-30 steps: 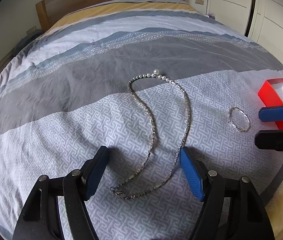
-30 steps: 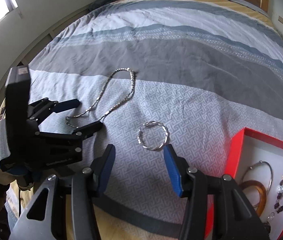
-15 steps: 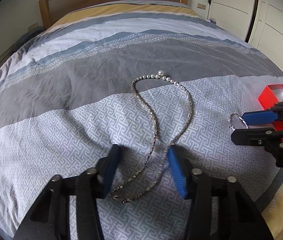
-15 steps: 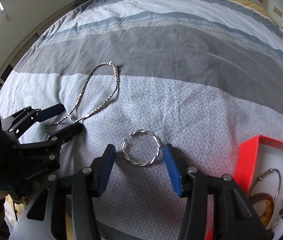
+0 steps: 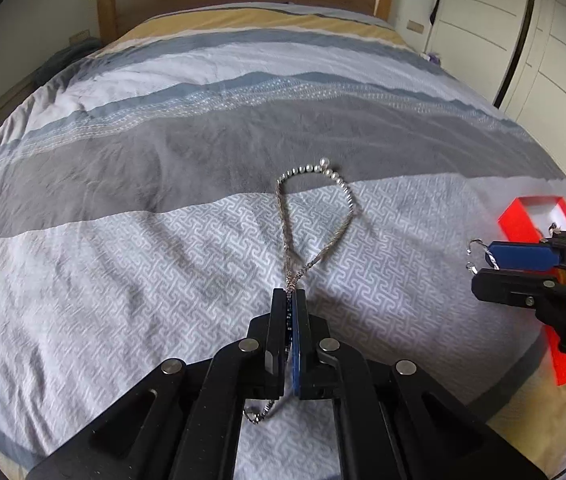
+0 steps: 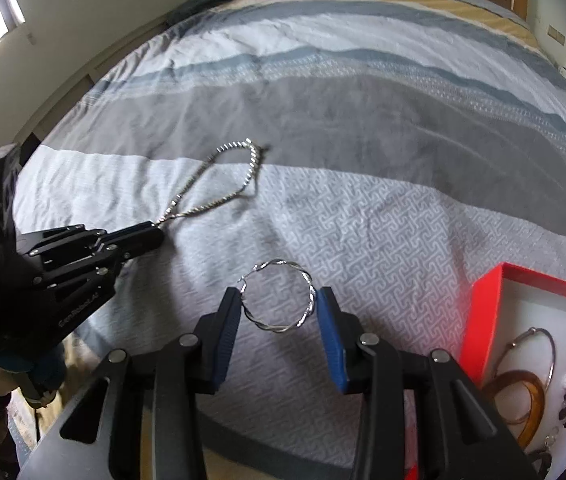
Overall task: Organize jewelry
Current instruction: 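Grasp the silver chain necklace with the left gripper while the right grasps the twisted hoop, then carry the necklace and twisted hoop into the red box and release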
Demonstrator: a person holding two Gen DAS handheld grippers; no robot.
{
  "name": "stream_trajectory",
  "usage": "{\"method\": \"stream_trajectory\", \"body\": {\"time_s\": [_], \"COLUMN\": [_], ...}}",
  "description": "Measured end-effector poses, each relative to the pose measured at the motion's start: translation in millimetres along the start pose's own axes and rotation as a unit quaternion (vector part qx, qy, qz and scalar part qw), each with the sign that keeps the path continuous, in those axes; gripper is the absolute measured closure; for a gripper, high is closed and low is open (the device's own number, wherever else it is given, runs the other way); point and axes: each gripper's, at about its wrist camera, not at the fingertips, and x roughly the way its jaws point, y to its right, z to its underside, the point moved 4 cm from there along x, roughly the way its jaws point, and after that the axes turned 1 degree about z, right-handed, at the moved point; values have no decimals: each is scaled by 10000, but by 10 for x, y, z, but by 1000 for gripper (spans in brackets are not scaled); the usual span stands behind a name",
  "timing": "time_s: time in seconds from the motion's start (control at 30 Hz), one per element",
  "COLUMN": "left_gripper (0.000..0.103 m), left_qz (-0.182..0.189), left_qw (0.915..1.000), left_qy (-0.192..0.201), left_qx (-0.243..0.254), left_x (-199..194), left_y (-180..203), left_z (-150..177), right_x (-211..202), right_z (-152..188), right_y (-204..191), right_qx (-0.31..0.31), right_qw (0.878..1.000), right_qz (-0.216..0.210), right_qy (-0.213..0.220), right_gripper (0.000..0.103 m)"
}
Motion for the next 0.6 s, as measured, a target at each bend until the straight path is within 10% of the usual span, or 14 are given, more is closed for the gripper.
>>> {"method": "stream_trajectory", "body": {"time_s": [0.6], "left_gripper": [101], "left_qz": [-102], "left_qw": [9964], "left_qy": [811], "left_qx": [228], "left_x": [-1315], "left_y": [577], "left_z": [-251], "right_x": [-1365], "right_z": [214], "right_y": [39], "right_qx": [128], "right_qw": [9965], "right_qz": [61], "right_qy": [829], "right_gripper": [66]}}
